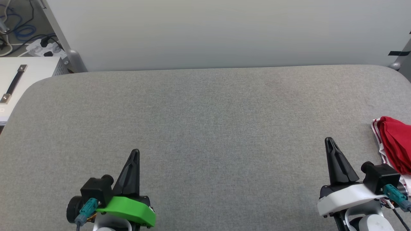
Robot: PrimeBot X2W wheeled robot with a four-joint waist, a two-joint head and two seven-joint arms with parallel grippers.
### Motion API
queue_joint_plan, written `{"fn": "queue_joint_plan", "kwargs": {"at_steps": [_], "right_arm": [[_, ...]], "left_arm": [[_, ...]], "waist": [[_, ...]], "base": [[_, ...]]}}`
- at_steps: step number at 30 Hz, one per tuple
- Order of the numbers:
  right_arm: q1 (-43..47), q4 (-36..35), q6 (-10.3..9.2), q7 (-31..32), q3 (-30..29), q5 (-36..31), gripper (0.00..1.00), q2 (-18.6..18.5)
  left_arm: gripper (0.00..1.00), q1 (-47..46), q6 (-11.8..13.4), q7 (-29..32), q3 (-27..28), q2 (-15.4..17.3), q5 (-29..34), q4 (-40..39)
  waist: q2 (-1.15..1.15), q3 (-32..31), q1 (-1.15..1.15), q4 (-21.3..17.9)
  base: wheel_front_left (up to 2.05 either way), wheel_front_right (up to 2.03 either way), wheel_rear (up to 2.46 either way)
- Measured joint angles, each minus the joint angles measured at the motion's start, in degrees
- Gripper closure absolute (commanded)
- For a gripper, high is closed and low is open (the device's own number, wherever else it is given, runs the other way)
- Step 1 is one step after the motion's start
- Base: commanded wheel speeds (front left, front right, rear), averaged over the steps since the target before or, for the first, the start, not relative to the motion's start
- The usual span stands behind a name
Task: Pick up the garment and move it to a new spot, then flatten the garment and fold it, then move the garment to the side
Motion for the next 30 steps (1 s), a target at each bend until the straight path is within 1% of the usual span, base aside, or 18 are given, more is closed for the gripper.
{"fn": "queue_joint_plan", "kwargs": {"at_steps": [30], "right_arm": [[0.0, -0.8, 0.00, 3.0, -0.4, -2.8, 1.00, 0.7]], "left_arm": [[1.00, 0.0, 1.6, 3.5, 0.7, -0.1, 3.0, -1.8]], "waist": [[0.00, -0.1, 0.00, 0.1]], "base": [[0.00, 0.00, 0.00]]}}
